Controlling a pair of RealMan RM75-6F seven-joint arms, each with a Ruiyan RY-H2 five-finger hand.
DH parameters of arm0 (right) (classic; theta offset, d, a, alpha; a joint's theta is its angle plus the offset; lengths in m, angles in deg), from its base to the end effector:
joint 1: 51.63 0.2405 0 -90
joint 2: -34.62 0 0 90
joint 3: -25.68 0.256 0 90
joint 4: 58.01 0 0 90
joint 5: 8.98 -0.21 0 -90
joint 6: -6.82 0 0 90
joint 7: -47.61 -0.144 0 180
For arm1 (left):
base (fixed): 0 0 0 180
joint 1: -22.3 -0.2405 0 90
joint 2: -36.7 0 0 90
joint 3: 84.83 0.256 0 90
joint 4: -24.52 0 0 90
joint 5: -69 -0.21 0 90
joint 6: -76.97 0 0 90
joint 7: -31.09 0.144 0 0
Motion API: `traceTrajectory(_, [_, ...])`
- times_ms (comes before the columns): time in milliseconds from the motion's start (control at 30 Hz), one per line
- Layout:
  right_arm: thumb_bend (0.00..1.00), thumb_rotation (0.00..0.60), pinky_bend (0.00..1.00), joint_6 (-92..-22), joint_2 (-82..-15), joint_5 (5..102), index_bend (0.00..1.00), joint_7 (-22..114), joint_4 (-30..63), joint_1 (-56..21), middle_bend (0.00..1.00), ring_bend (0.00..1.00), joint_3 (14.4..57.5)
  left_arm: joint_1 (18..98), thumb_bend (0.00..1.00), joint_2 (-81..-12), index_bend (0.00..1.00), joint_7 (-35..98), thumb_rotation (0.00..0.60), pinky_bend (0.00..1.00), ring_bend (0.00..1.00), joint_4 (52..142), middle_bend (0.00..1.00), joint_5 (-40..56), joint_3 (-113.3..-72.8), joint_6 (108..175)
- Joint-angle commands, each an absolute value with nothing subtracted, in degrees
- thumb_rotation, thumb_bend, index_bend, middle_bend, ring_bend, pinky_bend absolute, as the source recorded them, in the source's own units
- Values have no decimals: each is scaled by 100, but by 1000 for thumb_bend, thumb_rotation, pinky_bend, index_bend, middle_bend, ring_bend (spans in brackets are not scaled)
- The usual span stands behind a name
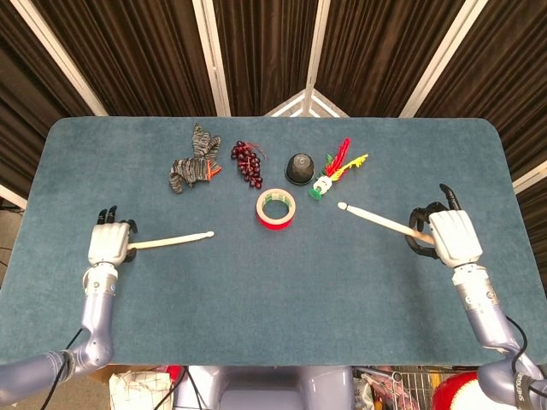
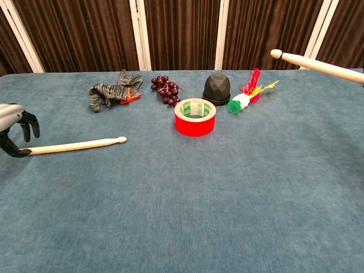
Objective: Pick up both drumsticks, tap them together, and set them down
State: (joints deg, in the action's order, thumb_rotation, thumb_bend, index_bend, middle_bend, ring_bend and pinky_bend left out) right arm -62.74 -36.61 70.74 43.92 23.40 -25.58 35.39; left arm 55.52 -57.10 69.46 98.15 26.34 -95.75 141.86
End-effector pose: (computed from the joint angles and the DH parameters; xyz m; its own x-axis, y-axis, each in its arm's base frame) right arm -0.2607 -0.3207 0.1274 0.3718 -0.0048 0.9283 -0.9084 -0.2081 0.3627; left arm -0.2708 0.3338 0.0007 0.5677 0.2856 0.7721 0.7760 0.1274 -0.6177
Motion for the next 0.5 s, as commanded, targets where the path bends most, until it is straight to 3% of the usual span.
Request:
traceTrajectory(33, [457,600,22,-6262,-3670,7072,768,4388,2308,-2561,629,404,3533,5575,444,-5800,427,6938,600,0,0,9738,421,2559,-9550,14195])
traceTrajectory(500, [457,600,23,-6240,-3747,7085,769,4365,2184,-2559,629,405,3524,5634,468,-6015,460,7077,600,0,11,9599,460,2507,-9541,14187])
